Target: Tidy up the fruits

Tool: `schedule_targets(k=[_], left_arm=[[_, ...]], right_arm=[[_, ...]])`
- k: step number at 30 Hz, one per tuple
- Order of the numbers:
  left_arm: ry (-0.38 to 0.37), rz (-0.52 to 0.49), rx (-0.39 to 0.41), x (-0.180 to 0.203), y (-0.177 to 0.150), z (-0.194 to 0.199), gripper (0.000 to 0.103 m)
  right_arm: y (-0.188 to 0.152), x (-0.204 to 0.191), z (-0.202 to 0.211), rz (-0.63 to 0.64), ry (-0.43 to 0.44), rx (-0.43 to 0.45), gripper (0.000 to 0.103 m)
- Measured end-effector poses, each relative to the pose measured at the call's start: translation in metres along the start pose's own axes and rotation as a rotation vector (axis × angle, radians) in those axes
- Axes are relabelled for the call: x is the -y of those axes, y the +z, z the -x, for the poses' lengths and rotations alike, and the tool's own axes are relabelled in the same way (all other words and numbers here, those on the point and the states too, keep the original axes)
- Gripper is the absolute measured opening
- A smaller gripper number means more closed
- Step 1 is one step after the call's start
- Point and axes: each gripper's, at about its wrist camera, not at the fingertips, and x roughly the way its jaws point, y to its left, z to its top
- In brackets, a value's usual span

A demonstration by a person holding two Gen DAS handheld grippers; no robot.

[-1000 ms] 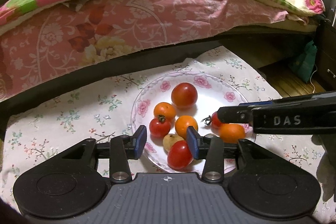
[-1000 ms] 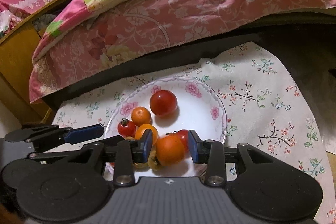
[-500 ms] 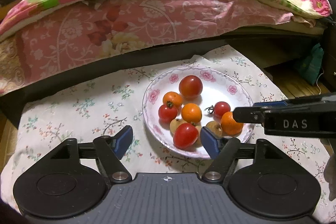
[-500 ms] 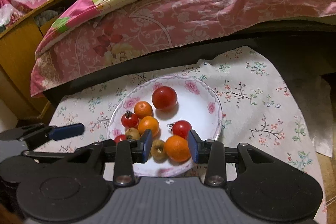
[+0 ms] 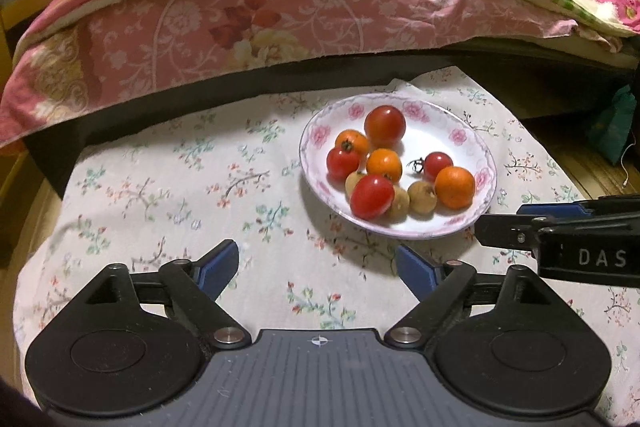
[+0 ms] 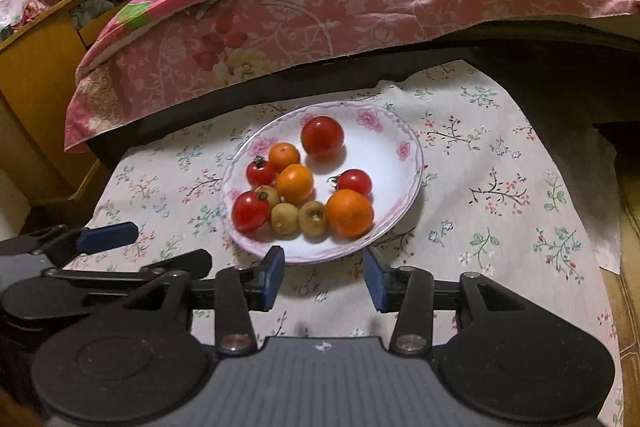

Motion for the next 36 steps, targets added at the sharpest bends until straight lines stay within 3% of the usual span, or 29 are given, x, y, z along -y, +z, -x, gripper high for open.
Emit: schedule_targets(k=[4, 19, 30, 36], left_arm=[[0.013, 0.031, 0.002, -0.004, -0.008, 0.006, 0.103], [0.070, 0.033, -0.014, 0.001, -0.039, 0.033, 0.103], [0.152, 0.002, -0.015, 0.009, -0.063, 0.060, 0.103], [0.123, 0.002, -0.016, 0.013, -0.073, 0.072, 0.103]], right_arm=[[-0.009, -0.004, 0.007, 0.014, -0.009, 0.004, 0.043], [-0.046, -0.007, 0.031, -0.018, -0.009, -0.036, 0.044], [-0.074, -0.012, 0.056, -0.033, -0.013, -0.036, 0.044], [-0.085, -0.017, 0.068, -0.036, -0.006, -0.030, 0.044]])
